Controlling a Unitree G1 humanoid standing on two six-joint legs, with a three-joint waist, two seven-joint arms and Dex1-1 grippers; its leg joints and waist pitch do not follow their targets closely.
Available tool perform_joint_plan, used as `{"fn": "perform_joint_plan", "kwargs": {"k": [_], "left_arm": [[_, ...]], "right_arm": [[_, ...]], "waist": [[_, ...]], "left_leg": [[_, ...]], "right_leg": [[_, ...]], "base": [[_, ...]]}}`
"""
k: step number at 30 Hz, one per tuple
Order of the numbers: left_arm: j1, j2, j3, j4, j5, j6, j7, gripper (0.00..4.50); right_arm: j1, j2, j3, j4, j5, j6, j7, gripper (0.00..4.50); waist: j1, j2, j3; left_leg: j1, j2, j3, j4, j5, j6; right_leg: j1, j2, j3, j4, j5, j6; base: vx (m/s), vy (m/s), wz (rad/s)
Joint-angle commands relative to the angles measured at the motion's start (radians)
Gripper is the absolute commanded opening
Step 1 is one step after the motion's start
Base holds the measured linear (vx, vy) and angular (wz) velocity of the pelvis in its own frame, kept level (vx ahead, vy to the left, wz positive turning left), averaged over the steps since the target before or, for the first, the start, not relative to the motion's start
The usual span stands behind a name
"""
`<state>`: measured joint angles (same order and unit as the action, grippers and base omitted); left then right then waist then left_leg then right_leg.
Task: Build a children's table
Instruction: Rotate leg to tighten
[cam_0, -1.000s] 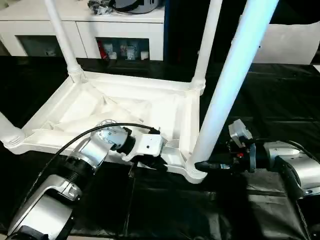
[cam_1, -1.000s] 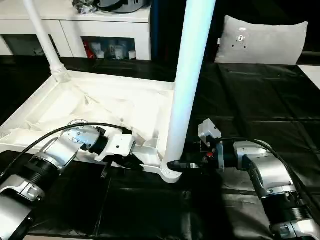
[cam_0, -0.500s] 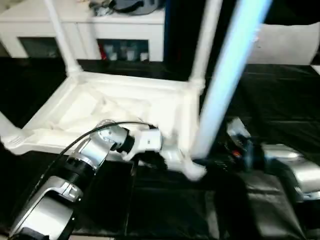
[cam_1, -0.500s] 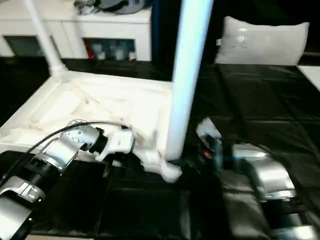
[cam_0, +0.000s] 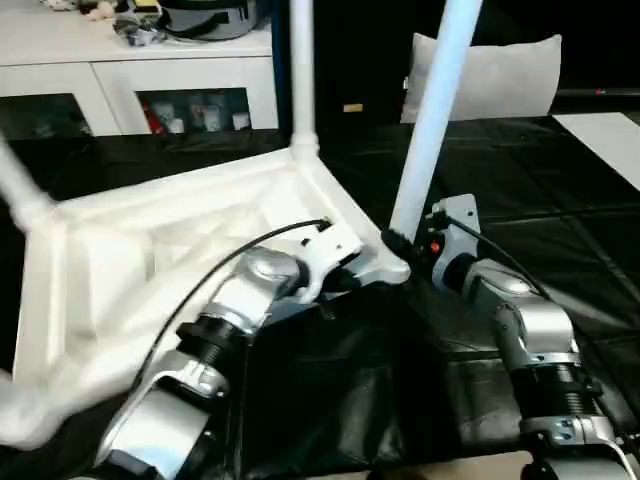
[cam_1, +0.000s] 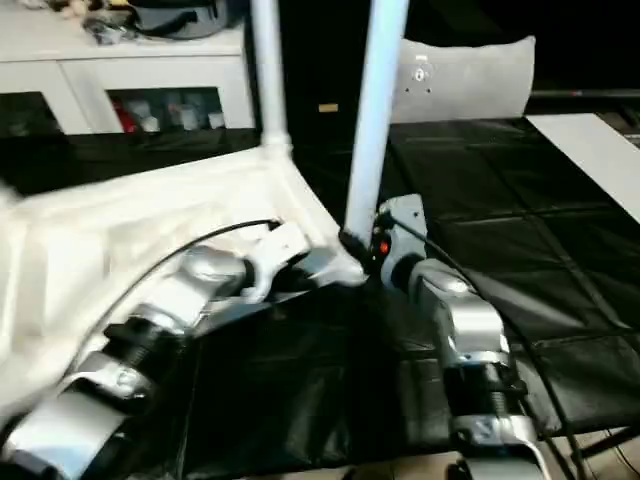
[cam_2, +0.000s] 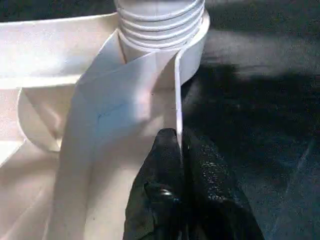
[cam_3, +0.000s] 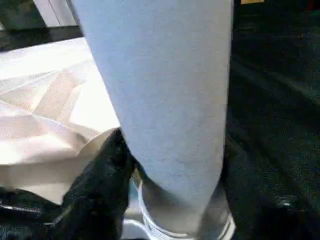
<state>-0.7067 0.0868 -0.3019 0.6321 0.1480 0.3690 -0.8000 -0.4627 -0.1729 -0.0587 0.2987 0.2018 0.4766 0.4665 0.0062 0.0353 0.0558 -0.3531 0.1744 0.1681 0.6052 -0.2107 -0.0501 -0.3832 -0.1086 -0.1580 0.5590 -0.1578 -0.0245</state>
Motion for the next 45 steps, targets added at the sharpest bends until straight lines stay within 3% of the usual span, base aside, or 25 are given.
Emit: {"fn": "perform_joint_plan", "kwargs": {"k": [1,3,7,9,11,16,18,23,24,29,31,39,45], "left_arm": [[-0.019,-0.01,-0.008,-0.006,-0.003,-0.028,0.014,0.0],[-0.017,0.001,-0.011,-0.007,0.0,-0.039,0.003,0.0],[0.001,0.044,-0.029,-0.004,0.002,-0.115,-0.055,0.0],[0.007,0.057,-0.036,-0.003,0.0,-0.139,-0.08,0.0],[0.021,0.085,-0.048,-0.003,-0.01,-0.186,-0.146,0.0],[0.028,0.139,-0.085,0.011,-0.004,-0.296,-0.248,0.0],[0.025,0.163,-0.105,0.028,-0.004,-0.365,-0.304,0.0],[0.016,0.226,-0.149,0.036,-0.009,-0.477,-0.473,0.0],[0.016,0.226,-0.149,0.036,-0.009,-0.477,-0.473,0.0],[0.015,0.259,-0.178,0.019,-0.012,-0.525,-0.557,0.0],[0.015,0.272,-0.199,0.017,-0.01,-0.563,-0.599,0.0],[0.022,0.267,-0.202,0.02,-0.013,-0.593,-0.628,0.0],[0.021,0.268,-0.193,0.032,-0.021,-0.602,-0.637,0.0]], "right_arm": [[0.008,0.019,0.041,0.012,0.013,-0.003,0.04,3.15],[0.015,0.009,0.042,0.003,0.015,-0.016,0.057,3.26],[0.053,-0.047,0.031,-0.043,0.048,-0.069,0.157,3.51],[0.066,-0.07,0.032,-0.056,0.059,-0.081,0.203,3.74],[0.094,-0.14,0.039,-0.083,0.07,-0.089,0.301,3.83],[0.11,-0.238,0.037,-0.08,0.091,-0.089,0.448,4.38],[0.117,-0.286,0.056,-0.082,0.099,-0.096,0.525,4.45],[0.122,-0.371,0.102,-0.088,0.113,-0.154,0.705,4.45],[0.122,-0.371,0.102,-0.088,0.113,-0.154,0.705,4.19],[0.127,-0.39,0.129,-0.103,0.129,-0.152,0.796,3.85],[0.134,-0.405,0.161,-0.128,0.157,-0.109,0.859,3.63],[0.135,-0.408,0.195,-0.126,0.172,-0.075,0.917,3.02],[0.136,-0.411,0.203,-0.138,0.183,-0.06,0.921,2.63]], "waist": [[0.011,-0.015,-0.071],[0.017,-0.016,-0.074],[0.034,-0.017,-0.081],[0.043,-0.018,-0.088],[0.051,-0.021,-0.083],[0.067,-0.02,-0.076],[0.07,-0.016,-0.073],[0.09,-0.018,-0.076],[0.091,-0.02,-0.076],[0.108,-0.02,-0.08],[0.113,-0.021,-0.079],[0.124,-0.022,-0.079],[0.131,-0.022,-0.083]], "left_leg": [[-0.005,0.053,-0.026,-0.075,-0.205,0.064],[-0.008,0.053,-0.022,-0.072,-0.158,0.082],[-0.013,0.054,-0.018,-0.066,-0.079,0.111],[-0.019,0.053,-0.018,-0.059,-0.027,0.137],[-0.019,0.053,-0.015,-0.056,-0.023,0.161],[-0.012,0.057,-0.015,-0.064,-0.113,0.118],[-0.007,0.061,-0.015,-0.066,-0.133,0.108],[-0.007,0.063,-0.012,-0.066,-0.133,0.101],[-0.007,0.063,-0.012,-0.066,-0.131,0.101],[-0.007,0.069,-0.011,-0.064,-0.096,0.108],[-0.006,0.07,-0.012,-0.065,-0.096,0.114],[-0.005,0.07,-0.012,-0.067,-0.112,0.08],[-0.007,0.069,-0.012,-0.064,-0.082,0.086]], "right_leg": [[0.05,-0.07,0.059,-0.075,-0.369,-0.121],[0.052,-0.071,0.065,-0.066,-0.322,-0.151],[0.056,-0.07,0.069,-0.051,-0.231,-0.173],[0.055,-0.07,0.073,-0.033,-0.144,-0.196],[0.05,-0.067,0.073,-0.033,-0.132,-0.204],[0.046,-0.068,0.069,-0.054,-0.314,-0.152],[0.042,-0.066,0.072,-0.057,-0.325,-0.148],[0.043,-0.07,0.074,-0.051,-0.313,-0.154],[0.043,-0.071,0.075,-0.05,-0.309,-0.155],[0.042,-0.072,0.077,-0.039,-0.253,-0.179],[0.042,-0.07,0.077,-0.036,-0.242,-0.181],[0.041,-0.073,0.077,-0.043,-0.305,-0.156],[0.042,-0.073,0.078,-0.036,-0.254,-0.166]], "base": [[0.0,0.0,0.0],[0.0,0.0,0.0],[0.0,0.0,0.0],[0.0,0.0,0.0],[0.0,0.0,0.0],[0.0,0.0,0.0],[0.0,0.0,0.0],[0.0,0.0,0.0],[0.0,0.0,0.0],[0.0,0.0,0.0],[0.0,0.0,0.0],[0.0,0.0,0.0],[0.0,0.0,0.0]]}}
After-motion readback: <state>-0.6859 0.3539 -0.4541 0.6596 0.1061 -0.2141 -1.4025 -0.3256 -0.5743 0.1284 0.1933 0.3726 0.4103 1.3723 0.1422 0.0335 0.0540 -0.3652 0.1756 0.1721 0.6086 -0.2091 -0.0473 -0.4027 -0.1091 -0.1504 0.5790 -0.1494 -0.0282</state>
